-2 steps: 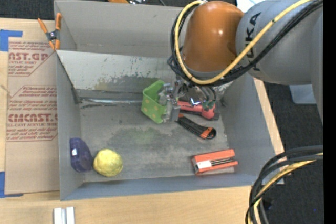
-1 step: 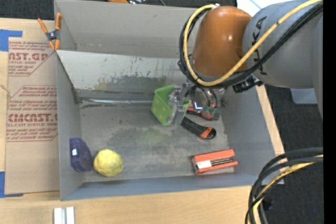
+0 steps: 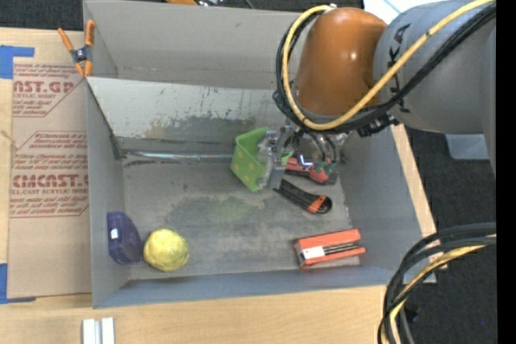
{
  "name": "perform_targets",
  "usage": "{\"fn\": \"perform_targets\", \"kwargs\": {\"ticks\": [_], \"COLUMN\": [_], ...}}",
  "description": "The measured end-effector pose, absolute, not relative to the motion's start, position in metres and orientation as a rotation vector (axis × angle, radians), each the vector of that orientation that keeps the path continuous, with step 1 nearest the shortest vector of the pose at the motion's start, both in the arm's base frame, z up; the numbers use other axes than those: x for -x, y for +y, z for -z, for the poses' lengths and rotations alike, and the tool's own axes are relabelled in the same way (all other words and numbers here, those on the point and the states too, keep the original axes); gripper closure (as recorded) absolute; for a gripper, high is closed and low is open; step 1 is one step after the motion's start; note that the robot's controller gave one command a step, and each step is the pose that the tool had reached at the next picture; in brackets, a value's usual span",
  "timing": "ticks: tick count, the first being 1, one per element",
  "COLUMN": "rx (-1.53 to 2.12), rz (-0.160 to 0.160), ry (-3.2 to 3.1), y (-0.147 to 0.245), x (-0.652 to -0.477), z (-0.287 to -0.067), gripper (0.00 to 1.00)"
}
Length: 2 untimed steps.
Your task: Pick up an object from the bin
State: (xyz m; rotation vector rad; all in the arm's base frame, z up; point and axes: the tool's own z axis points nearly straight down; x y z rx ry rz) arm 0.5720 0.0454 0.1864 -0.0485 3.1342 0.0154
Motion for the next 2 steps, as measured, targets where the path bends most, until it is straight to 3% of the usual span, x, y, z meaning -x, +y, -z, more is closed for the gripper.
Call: {"fn": "perform_targets", "kwargs": {"ticks": [2], "rx": [0.147], "rz": [-0.015], "ry": [3.129], "y": [0.0372], "x": [-0.5791], "z": [-0.1934], "gripper": [1.0]}}
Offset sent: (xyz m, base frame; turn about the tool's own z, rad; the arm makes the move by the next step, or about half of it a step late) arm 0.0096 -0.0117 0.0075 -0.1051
